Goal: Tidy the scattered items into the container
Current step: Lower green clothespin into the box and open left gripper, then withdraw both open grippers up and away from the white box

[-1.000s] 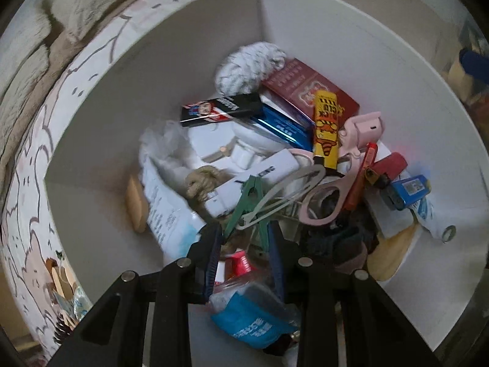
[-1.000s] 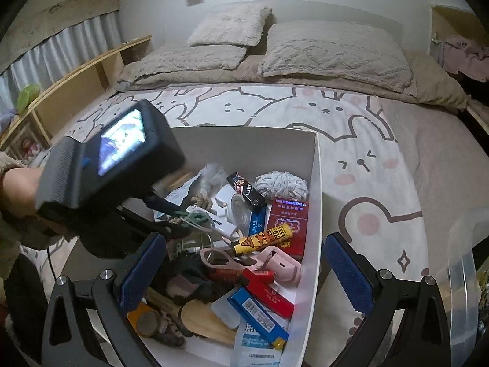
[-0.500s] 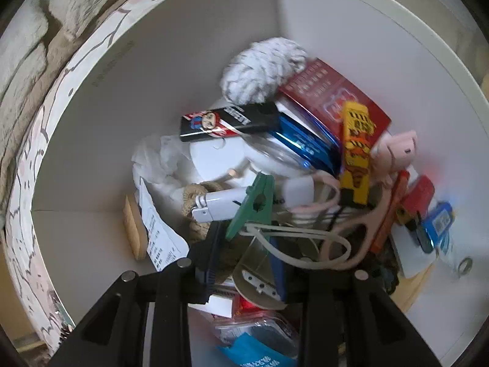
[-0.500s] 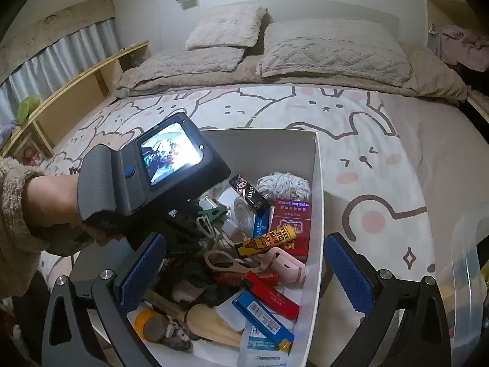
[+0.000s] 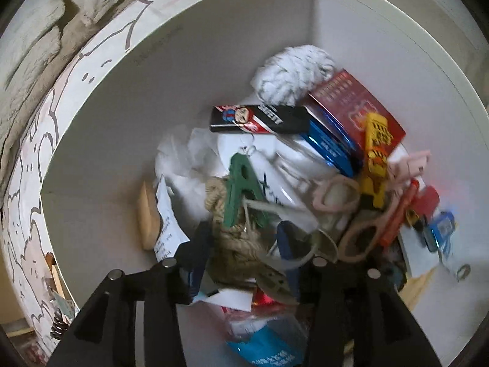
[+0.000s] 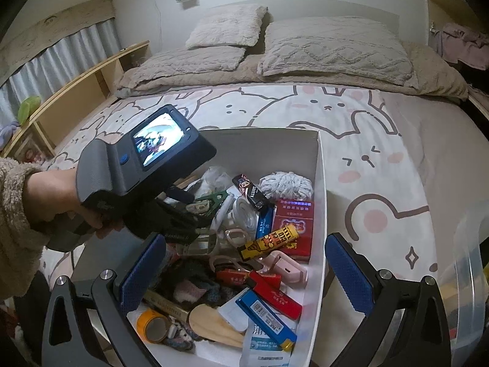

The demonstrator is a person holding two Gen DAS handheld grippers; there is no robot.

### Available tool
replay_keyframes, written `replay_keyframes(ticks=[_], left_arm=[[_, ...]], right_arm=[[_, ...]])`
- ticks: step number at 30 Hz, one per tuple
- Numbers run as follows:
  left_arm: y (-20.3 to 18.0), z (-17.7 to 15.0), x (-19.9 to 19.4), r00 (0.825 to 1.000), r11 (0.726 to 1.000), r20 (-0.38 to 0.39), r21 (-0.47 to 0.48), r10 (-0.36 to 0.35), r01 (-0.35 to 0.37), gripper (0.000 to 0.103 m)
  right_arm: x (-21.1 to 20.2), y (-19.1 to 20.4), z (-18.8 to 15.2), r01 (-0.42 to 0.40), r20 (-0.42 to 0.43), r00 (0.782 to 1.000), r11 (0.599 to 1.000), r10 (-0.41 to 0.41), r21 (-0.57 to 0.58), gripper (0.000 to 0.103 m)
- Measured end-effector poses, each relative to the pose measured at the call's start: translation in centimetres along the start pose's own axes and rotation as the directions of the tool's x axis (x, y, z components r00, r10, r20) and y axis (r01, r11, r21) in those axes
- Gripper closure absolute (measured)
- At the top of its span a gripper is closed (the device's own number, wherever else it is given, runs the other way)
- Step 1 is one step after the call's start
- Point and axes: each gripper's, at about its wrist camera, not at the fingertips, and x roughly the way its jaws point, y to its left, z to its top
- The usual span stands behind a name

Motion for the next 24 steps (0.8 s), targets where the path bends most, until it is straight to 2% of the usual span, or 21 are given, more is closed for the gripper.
replay_keyframes(ticks=[4, 7, 10, 17, 18, 19, 21, 24], left_arm=[[-0.1, -0.6, -0.5, 1.000, 1.000, -0.007, -0.002, -0.026, 0.026, 0.055], [-1.1, -1.3, -0.1, 0.999, 0.998, -0.048, 0.059, 0.020, -0.017, 0.054], [-2.3, -2.0, 0.1, 0.996, 0.991, -0.048, 0.113, 0.077, -0.072, 0.054], [-2.2, -2.8, -2.0, 0.999, 0.997, 0.007, 0.064, -0.038, 0.038, 0.053], [-2.2, -2.9, -2.4, 0.999, 0.997, 0.019, 0.058, -0.049, 0.048, 0.042], [-2.1, -3.0, -2.9, 0.997, 0.997, 0.038, 0.046, -0.063, 0.061, 0.024], [-2.0, -3.3, -3.6, 0.995, 0.997, 0.074, 0.024, -0.070, 0.068, 0.008], [-1.8, -3.4, -4.7, 0.989, 0.995, 0.117, -0.016, -0.096, 0.098, 0.007]], right_arm=[[-0.1, -0.2, 0.0, -0.004, 0.002, 1.000, 1.000, 0.004, 0.017, 0.000], [-0.1, -0.2, 0.1, -0.007, 0.001, 1.000, 1.000, 0.007, 0.026, 0.000], [-0.1, -0.3, 0.1, -0.012, 0.001, 1.000, 0.999, 0.012, 0.032, 0.000], [-0.1, -0.5, 0.2, -0.020, 0.007, 1.000, 0.999, 0.020, 0.045, 0.000], [-0.1, -0.6, 0.2, -0.023, 0.009, 1.000, 0.999, 0.023, 0.047, 0.000], [-0.1, -0.7, 0.2, -0.026, 0.012, 1.000, 0.998, 0.025, 0.050, 0.000], [-0.2, -0.6, 0.2, -0.030, 0.018, 0.999, 0.998, 0.029, 0.051, 0.000], [-0.2, -0.5, 0.2, -0.039, 0.027, 0.999, 0.998, 0.037, 0.049, 0.000]])
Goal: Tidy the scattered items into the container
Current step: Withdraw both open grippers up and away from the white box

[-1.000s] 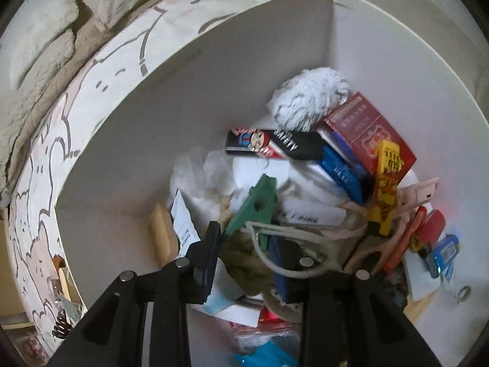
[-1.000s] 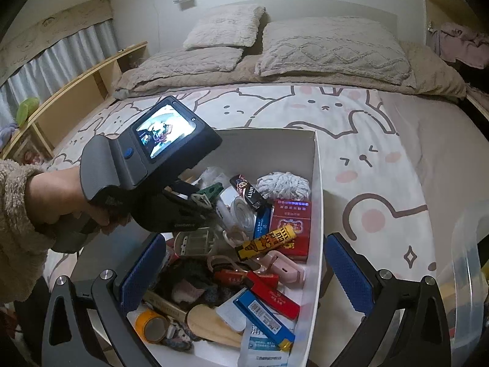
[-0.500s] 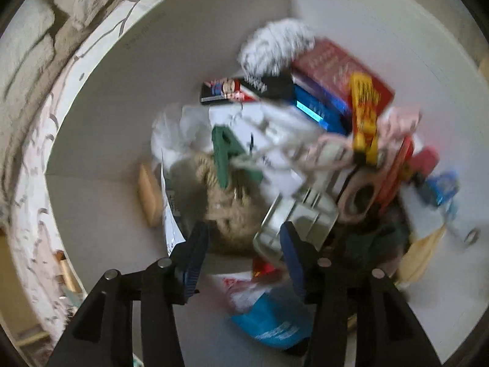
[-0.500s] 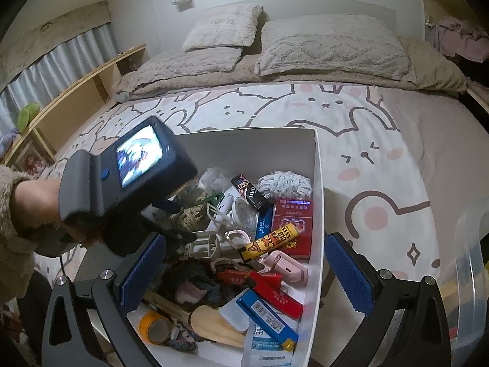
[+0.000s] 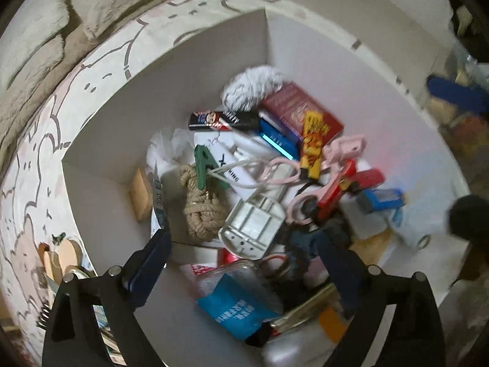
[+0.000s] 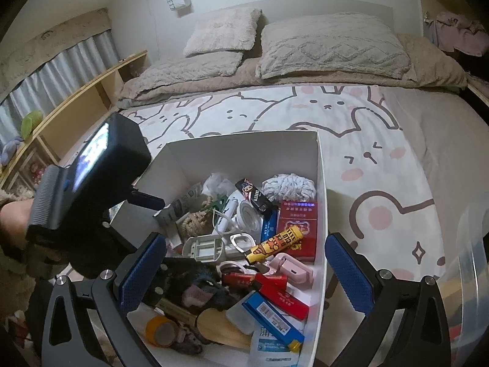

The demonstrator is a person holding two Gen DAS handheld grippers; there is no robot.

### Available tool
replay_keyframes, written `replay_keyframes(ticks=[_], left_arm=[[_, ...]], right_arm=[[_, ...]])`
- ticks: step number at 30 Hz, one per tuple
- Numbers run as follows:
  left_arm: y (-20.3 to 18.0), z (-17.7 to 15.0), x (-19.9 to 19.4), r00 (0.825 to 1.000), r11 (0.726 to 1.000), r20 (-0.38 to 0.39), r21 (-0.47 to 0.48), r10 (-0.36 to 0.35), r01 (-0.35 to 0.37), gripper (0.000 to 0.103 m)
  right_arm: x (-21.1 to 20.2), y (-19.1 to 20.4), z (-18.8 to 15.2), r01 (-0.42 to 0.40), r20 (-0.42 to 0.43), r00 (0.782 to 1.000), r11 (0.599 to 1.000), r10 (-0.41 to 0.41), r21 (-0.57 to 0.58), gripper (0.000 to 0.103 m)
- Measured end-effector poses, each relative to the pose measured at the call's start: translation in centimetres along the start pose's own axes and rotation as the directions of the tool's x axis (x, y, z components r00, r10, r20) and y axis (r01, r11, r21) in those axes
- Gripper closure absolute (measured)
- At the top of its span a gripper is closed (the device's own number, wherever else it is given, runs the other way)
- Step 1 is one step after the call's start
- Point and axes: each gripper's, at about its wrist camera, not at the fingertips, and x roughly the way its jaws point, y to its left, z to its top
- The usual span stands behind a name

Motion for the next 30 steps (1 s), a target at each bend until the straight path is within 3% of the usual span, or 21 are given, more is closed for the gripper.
replay_keyframes(ticks=[6, 8, 17, 24, 30], left_arm=[[0.6, 1.0, -1.6, 0.995, 0.999, 0.101, -0.044, 0.002, 0.002, 0.001], [-0.7, -0.1, -3.1, 0.991, 0.998, 0.135, -0.059, -0.005, 0.013, 0.001], [-0.1, -2.0, -7.4, 0.960, 0.994, 0.281, -0.101, 0.002, 0.028, 0.001], [0.1, -3.3, -9.1, 0.930, 0.992, 0.367, -0.120, 0.014, 0.033, 0.001], [0.1, -4.3, -11.2, 0.890, 0.990, 0.455, -0.127, 0.009, 0.055, 0.001]], right_arm=[[-0.5, 0.3, 0.1, 0.007, 0.045, 0.999, 1.000, -0.007, -0.001, 0.000], [-0.7, 0.4, 0.1, 0.010, 0.061, 0.998, 1.000, -0.009, -0.009, 0.000], [-1.1, 0.9, 0.3, 0.022, 0.086, 0.996, 0.999, -0.019, -0.035, 0.000], [-1.3, 1.4, 0.0, 0.041, 0.091, 0.995, 0.998, -0.036, -0.051, 0.000], [-1.6, 1.4, -0.2, 0.081, 0.103, 0.992, 0.995, -0.076, -0.050, 0.000]])
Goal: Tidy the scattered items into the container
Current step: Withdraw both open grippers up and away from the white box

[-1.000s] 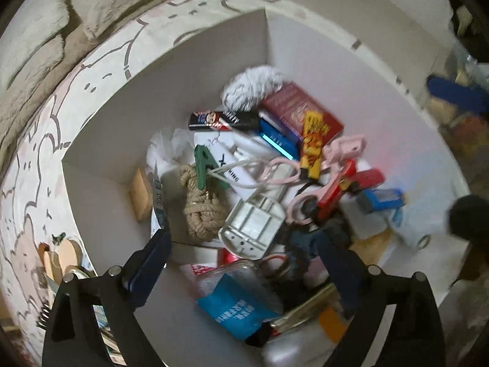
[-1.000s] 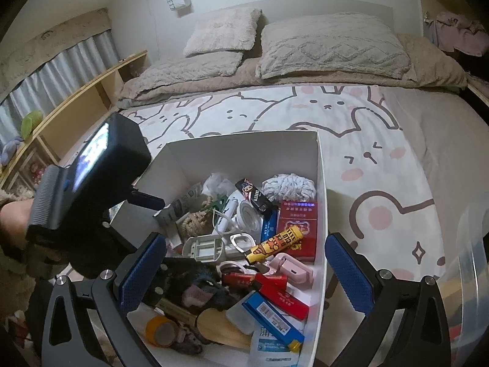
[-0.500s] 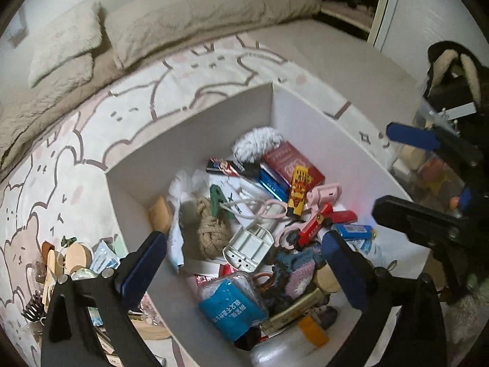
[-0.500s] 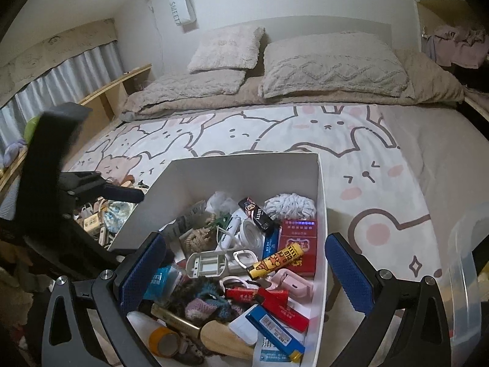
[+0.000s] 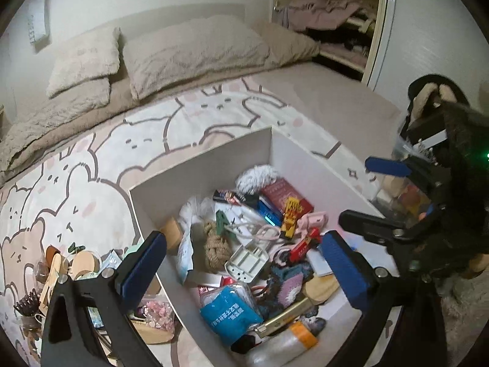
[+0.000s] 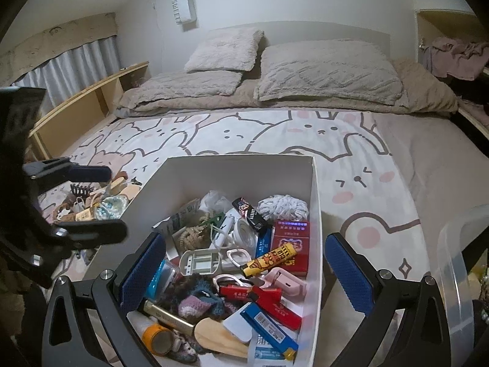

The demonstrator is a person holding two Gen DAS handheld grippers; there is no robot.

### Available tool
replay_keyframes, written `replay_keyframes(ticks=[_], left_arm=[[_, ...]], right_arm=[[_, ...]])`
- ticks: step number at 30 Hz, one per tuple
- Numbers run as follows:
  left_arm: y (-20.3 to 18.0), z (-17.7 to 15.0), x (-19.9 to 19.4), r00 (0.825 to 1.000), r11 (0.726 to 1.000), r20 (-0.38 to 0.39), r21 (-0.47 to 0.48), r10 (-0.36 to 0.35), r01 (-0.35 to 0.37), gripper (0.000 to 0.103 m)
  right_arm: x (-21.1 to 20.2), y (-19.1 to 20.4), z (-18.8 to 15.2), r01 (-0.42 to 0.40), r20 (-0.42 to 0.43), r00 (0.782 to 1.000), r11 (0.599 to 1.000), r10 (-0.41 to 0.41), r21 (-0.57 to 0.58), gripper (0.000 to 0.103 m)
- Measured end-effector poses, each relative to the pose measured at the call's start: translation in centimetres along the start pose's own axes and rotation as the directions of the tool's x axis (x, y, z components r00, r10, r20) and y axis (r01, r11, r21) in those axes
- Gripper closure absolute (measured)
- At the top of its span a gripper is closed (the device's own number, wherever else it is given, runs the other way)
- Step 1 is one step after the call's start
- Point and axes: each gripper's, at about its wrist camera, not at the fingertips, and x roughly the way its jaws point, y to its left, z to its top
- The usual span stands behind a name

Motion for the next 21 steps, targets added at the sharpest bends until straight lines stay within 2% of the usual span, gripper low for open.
replay_keyframes(ticks=[12, 21], left_arm=[[0.8, -0.5, -3.4, 0.997, 1.000, 0.083, -0.008, -0.012, 0.012, 0.001], [1.9, -0.7, -6.2, 0.989, 1.000, 0.144, -0.021, -0.020, 0.023, 0.001]], right_arm=[[-1.7, 2.0, -0.1, 0.025, 0.057, 0.998, 1.000, -0.026, 0.019, 0.000], [-5.1, 3.8, 0.7, 0.107, 0.100, 0.989, 0.994, -0.110, 0.031, 0.000]])
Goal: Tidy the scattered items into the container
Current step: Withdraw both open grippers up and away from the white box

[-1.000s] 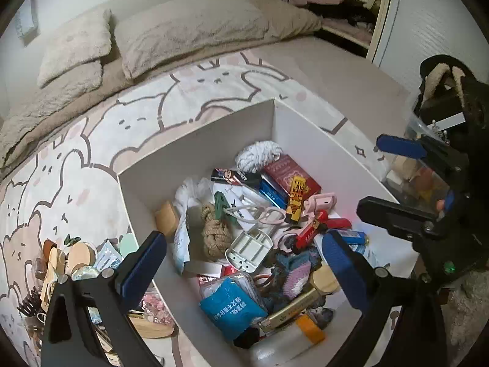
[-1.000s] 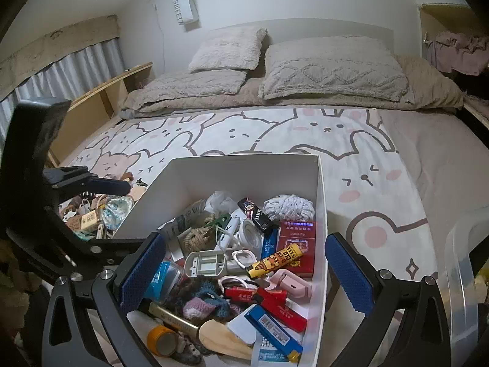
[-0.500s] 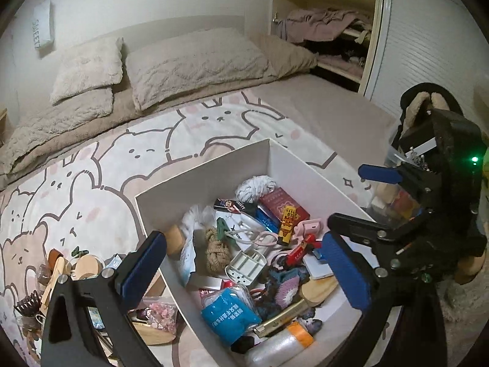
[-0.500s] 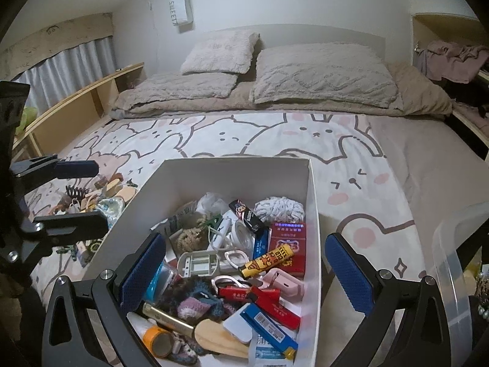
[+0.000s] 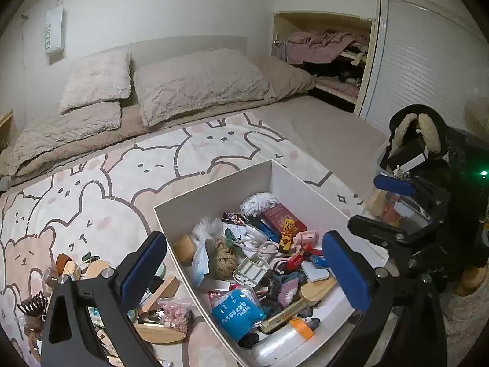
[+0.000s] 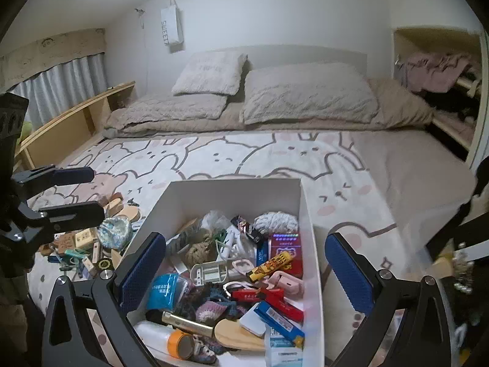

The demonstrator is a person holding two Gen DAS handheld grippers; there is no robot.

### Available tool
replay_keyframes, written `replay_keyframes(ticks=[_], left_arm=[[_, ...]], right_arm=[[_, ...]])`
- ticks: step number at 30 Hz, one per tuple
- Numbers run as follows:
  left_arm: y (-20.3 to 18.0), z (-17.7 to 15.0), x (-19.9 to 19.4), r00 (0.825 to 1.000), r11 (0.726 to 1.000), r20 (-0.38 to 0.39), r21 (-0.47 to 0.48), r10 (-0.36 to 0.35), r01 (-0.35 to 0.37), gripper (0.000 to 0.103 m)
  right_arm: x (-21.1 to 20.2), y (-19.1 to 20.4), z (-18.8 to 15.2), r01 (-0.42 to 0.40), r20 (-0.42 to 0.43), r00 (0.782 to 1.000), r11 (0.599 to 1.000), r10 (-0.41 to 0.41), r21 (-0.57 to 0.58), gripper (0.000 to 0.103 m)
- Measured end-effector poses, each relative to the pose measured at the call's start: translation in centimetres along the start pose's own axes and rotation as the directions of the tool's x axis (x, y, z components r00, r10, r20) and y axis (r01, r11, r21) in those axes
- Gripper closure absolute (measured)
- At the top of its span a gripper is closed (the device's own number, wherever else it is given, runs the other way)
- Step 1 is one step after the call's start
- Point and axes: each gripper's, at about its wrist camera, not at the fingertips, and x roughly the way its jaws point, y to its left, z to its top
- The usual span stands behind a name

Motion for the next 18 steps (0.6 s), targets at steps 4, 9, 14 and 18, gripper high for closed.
replay_keyframes(ticks=[4, 9, 14, 18], left_arm=[[0.1, -0.1, -1.6, 1.000, 1.000, 0.031, 0.005, 0.003, -0.003, 0.001], [0.4, -0.2, -4.6, 0.997, 1.000, 0.080, 0.004, 0.005, -0.006, 0.001], [0.5, -0.8, -7.5, 0.992, 1.000, 0.124, 0.014, 0.015, -0.017, 0.001], [0.5, -1.5, -9.5, 0.989, 0.999, 0.143, 0.023, 0.028, -0.032, 0.001]], right_arm=[[-2.1, 1.4, 0.4, 0.023, 0.028, 0.999, 1.000, -0.022, -0.010, 0.000], [-4.3, 3.2, 0.1, 0.049, 0.062, 0.997, 0.999, -0.048, -0.016, 0.000], [-6.1, 5.1, -0.7, 0.071, 0.096, 0.993, 0.997, -0.069, -0.016, 0.000], [-7.5, 6.5, -1.1, 0.069, 0.120, 0.991, 0.997, -0.067, -0.019, 0.000]])
